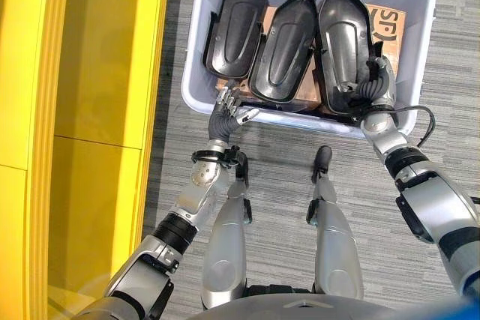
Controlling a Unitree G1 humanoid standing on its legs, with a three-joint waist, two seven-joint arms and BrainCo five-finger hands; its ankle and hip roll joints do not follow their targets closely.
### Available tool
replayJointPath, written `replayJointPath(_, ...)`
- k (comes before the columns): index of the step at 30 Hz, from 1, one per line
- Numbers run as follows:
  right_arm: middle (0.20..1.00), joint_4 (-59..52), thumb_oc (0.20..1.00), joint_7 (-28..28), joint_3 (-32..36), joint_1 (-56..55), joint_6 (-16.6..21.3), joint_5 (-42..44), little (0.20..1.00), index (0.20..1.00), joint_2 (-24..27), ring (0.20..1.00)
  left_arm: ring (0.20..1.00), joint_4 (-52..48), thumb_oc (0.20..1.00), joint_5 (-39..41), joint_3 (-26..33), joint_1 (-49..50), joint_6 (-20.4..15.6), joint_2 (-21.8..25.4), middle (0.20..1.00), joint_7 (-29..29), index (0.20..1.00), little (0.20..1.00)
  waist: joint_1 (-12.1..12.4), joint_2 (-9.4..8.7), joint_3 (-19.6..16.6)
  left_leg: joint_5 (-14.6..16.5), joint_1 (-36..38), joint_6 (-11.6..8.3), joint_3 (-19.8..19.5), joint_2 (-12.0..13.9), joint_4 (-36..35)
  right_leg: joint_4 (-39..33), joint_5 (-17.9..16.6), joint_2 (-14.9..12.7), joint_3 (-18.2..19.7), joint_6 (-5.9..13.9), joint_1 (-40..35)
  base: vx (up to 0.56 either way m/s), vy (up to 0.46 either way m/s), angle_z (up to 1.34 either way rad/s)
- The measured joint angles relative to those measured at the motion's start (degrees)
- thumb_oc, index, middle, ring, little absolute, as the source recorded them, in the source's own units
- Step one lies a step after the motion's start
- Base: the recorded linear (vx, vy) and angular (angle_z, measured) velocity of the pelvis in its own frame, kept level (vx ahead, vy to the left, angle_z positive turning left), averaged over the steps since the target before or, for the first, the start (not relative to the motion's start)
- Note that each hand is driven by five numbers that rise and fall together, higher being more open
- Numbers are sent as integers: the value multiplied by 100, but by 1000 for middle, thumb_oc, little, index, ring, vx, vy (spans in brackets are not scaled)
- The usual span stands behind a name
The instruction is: Move parts from the plastic box to the shelf.
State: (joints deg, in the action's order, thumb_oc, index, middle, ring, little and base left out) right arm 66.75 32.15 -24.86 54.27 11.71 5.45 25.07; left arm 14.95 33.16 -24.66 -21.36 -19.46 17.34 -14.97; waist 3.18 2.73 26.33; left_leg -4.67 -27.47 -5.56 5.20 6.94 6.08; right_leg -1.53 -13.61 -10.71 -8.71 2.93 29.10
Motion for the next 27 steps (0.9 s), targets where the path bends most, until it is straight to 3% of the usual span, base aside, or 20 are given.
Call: replayJointPath(27, 200, 279, 200, 42, -182, 86, -247, -453, 200, 200, 303, 200, 1000, -2, 1000, 120, 1, 84, 0, -6, 1000, 9, 1000, 1000, 56, 94, -56, 0, -152, 1, -152, -20, 106, 51, 0, -23, -104, 8, 31, 1, 1, 1)
